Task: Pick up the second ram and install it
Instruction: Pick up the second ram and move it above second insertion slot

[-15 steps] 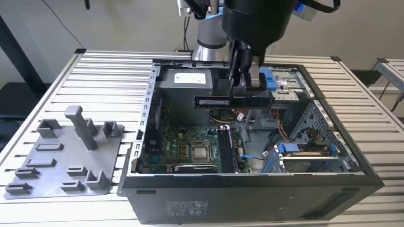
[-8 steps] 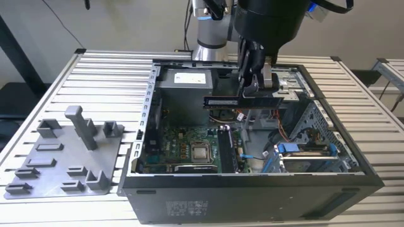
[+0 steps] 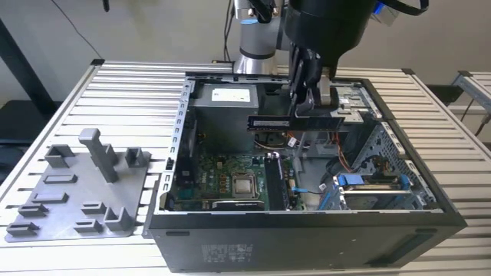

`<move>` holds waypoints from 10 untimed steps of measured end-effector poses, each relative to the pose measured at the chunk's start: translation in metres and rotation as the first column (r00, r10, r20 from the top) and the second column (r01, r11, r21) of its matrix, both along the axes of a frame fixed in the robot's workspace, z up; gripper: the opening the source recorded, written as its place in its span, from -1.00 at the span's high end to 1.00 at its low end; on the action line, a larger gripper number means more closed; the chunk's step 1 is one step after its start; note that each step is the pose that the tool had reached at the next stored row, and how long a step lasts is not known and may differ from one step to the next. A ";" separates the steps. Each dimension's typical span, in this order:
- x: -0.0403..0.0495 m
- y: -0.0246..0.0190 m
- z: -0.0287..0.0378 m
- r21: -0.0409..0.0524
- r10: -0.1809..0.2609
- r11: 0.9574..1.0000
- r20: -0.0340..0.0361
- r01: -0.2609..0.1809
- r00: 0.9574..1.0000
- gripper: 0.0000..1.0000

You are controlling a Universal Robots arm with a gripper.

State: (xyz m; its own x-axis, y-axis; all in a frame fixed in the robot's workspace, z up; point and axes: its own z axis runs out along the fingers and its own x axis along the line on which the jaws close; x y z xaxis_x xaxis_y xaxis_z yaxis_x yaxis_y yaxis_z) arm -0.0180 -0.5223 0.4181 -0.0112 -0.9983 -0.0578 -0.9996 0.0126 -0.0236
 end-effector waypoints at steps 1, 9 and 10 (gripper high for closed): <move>0.0000 0.0022 0.0000 0.000 0.000 1.000 0.000 0.000 1.000 0.73; -0.0001 0.0252 -0.0001 0.000 0.000 1.000 0.000 0.000 1.000 0.73; -0.0001 0.0282 -0.0001 0.000 0.000 1.000 0.000 0.000 1.000 0.73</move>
State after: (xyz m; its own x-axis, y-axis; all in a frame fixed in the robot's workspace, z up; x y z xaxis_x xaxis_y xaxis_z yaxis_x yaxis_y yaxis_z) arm -0.0181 -0.4941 0.4180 -0.0114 -0.9983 -0.0577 -0.9996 0.0128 -0.0235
